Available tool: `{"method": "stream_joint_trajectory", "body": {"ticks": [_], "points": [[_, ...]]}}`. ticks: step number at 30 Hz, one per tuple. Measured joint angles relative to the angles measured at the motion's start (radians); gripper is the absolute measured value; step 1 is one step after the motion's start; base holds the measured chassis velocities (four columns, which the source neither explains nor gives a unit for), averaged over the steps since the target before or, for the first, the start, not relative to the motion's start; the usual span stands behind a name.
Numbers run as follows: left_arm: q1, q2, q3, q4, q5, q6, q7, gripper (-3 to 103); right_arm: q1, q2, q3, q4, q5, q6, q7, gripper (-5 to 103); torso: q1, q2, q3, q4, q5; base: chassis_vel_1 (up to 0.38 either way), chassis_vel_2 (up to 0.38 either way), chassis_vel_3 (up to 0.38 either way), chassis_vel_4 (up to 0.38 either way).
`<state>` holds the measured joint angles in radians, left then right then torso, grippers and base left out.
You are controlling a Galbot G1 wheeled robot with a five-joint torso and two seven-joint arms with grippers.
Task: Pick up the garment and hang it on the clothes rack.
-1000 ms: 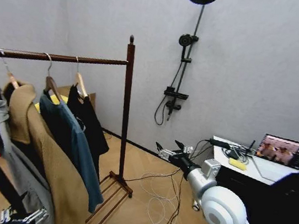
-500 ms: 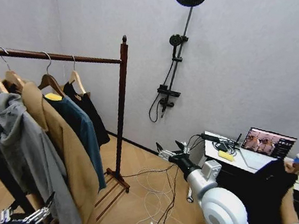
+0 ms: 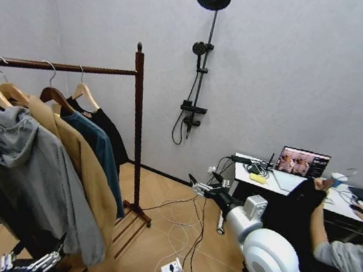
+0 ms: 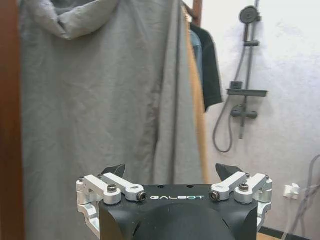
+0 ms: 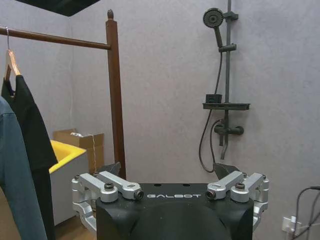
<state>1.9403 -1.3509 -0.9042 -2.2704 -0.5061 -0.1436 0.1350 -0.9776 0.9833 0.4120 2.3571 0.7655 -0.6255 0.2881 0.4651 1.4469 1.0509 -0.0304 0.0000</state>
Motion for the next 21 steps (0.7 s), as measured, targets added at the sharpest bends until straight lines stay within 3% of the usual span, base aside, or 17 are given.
{"method": "stream_joint_trajectory", "body": {"ticks": [21], "points": [[0.000, 0.000, 0.000, 0.000, 0.000, 0.000, 0.000, 100, 0.003, 0.006, -0.004, -0.005, -0.003, 0.001, -0.005, 100, 0.000, 0.000, 0.000, -0.0002, 0.0001, -0.016, -0.215, -0.203, -0.020]]}}
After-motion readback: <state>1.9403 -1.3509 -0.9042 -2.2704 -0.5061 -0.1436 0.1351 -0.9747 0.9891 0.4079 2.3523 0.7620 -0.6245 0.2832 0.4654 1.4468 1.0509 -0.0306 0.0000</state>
